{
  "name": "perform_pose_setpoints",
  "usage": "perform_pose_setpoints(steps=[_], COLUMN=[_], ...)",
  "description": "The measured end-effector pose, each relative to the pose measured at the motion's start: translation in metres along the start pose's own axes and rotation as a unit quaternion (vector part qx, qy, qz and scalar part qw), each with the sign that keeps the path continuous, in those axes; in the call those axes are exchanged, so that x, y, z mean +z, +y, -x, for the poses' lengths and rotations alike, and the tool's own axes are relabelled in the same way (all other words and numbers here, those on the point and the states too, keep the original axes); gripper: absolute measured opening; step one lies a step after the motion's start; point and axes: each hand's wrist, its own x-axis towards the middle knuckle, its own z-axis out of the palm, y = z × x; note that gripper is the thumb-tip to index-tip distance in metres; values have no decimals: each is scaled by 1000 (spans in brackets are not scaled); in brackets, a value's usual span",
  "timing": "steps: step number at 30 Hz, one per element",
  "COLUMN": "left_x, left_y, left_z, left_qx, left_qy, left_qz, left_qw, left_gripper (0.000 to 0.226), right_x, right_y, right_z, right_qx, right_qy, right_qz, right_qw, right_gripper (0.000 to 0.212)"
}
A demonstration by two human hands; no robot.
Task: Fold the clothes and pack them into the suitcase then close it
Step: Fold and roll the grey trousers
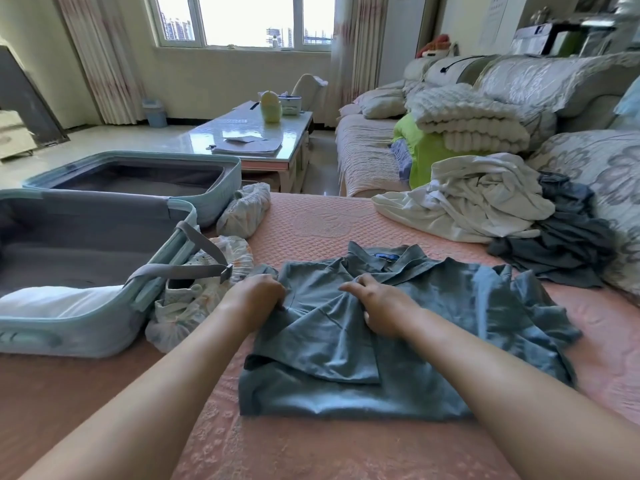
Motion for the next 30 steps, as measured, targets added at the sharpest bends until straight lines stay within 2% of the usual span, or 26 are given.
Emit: perform_pose_setpoints(steps=[2, 4, 6, 8, 9, 11, 13, 16, 17, 20, 22, 24, 26, 30], left_x=[0, -6, -13, -17, -18, -12, -7, -10, -11, -10, -11, -14, -12, -11], left_y=[1, 8, 24, 45, 57, 77, 87, 87, 85, 77, 81, 95, 109, 111], left_z=[3, 7, 13, 20, 22, 21, 14, 0, -3, -6, -3, 0, 0, -7], left_qx=[-41, -44, 24, 122, 158, 189, 191, 169, 159, 156, 192, 216, 229, 176], left_qy=[-27, -38, 20, 61, 47, -8, -26, 30, 45, 66, 31, -27, -50, -31], left_qz=[-3, 10, 70, 155, 174, 139, 91, 71, 64, 115, 152, 164, 157, 81], left_qw=[999, 998, 997, 978, 971, 972, 977, 983, 984, 979, 969, 962, 959, 981], left_gripper=[30, 29, 28, 35, 45, 63, 61, 31, 28, 34, 51, 49, 40, 56], right_x=[0, 0, 0, 0, 0, 0, 1, 3, 4, 6, 8, 8, 8, 7], right_y=[3, 8, 14, 20, 22, 28, 36, 48, 51, 58, 62, 66, 70, 73], right_z=[-5, -11, -16, -21, -23, -26, -30, -37, -39, -50, -54, -56, -58, -57], right_qx=[8, 21, 36, 48, 55, 67, 70, 55, 47, 23, 13, 19, 37, 54], right_qy=[2, 10, 15, 15, 15, 17, 10, 17, 26, 50, 62, 81, 94, 116], right_qz=[-21, -36, -34, -23, -18, -5, 22, 46, 45, 33, 37, 30, 3, -38], right_qw=[1000, 999, 999, 998, 998, 998, 997, 997, 998, 998, 997, 996, 995, 991], right_gripper=[72, 75, 73, 70, 67, 60, 64, 70, 68, 61, 57, 51, 45, 34])
